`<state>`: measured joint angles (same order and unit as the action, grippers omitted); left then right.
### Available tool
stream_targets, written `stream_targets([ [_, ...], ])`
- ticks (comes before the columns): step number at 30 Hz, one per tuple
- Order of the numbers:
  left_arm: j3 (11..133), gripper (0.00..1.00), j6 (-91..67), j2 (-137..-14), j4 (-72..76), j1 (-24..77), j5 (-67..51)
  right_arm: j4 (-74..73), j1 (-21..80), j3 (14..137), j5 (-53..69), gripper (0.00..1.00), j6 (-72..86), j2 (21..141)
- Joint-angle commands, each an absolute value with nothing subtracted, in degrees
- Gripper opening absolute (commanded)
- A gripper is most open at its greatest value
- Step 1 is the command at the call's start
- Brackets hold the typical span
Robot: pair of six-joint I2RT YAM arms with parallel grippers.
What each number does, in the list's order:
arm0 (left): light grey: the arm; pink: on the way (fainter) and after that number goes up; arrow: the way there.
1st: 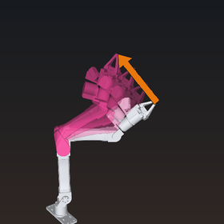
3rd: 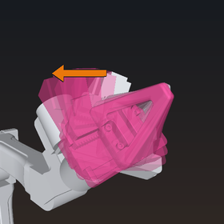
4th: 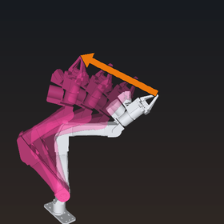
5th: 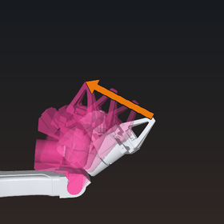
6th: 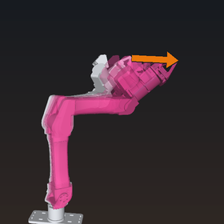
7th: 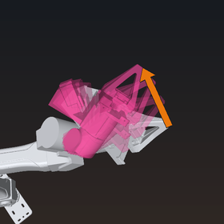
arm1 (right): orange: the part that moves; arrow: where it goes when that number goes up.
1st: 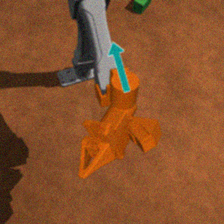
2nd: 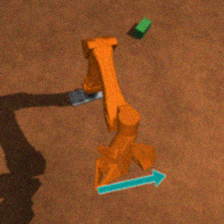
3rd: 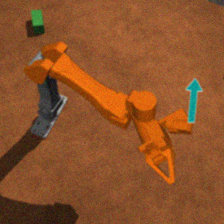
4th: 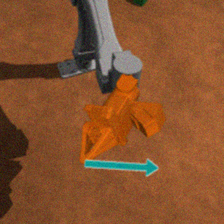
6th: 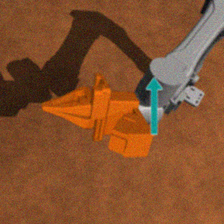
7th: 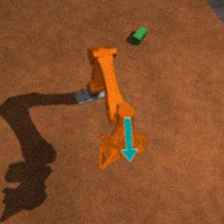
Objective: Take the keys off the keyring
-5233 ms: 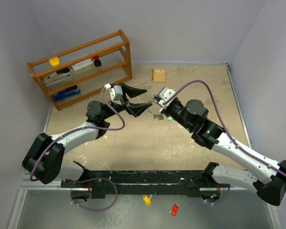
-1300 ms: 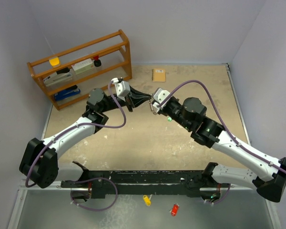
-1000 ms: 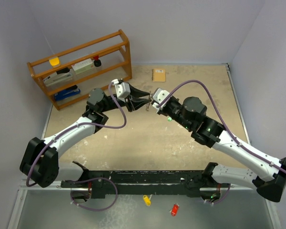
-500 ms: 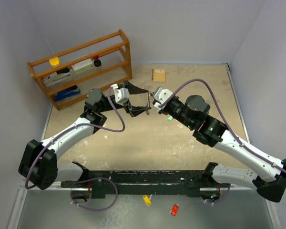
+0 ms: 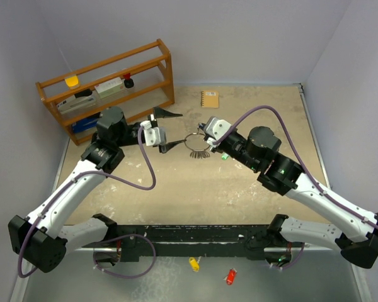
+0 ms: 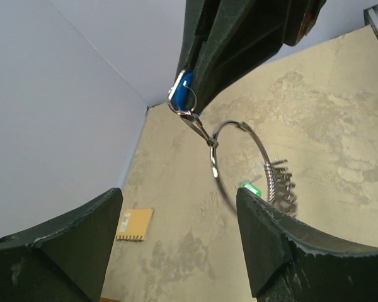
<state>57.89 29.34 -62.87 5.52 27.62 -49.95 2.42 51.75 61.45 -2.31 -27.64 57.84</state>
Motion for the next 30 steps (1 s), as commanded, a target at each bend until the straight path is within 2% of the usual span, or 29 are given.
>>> stream_targets([
  [1, 59.74, 0.70, 34.12, -63.15, 0.43, 27.33, -52.08, 5.88, 52.12, 64.17, -1.85, 0.00, -27.61, 56.50],
  [4, 58.04, 0.68, 30.34, -64.36, 6.07, 27.34, -56.49, 5.50, 52.12, 64.41, -1.46, 0.00, -27.51, 56.73],
  [8, 56.87, 0.61, 25.06, -66.54, 13.73, 27.34, -63.29, 5.28, 52.12, 64.56, -1.23, 0.00, -27.46, 56.83],
  [13, 59.60, 0.57, 24.60, -69.09, 13.98, 27.40, -71.53, 5.69, 52.13, 63.93, -1.18, 0.00, -27.66, 56.60],
  [17, 63.77, 0.59, 25.22, -70.26, 6.98, 27.47, -67.83, 6.06, 52.12, 63.66, -1.07, 0.00, -27.74, 56.70],
  [22, 63.82, 0.61, 11.20, -72.42, 14.40, 27.30, -54.35, 6.34, 52.12, 63.63, -0.72, 0.00, -27.59, 56.89],
  [30, 66.17, 0.67, 16.18, -73.28, 6.55, 26.71, -57.43, 6.13, 52.12, 63.73, -0.22, 0.00, -27.39, 56.84],
])
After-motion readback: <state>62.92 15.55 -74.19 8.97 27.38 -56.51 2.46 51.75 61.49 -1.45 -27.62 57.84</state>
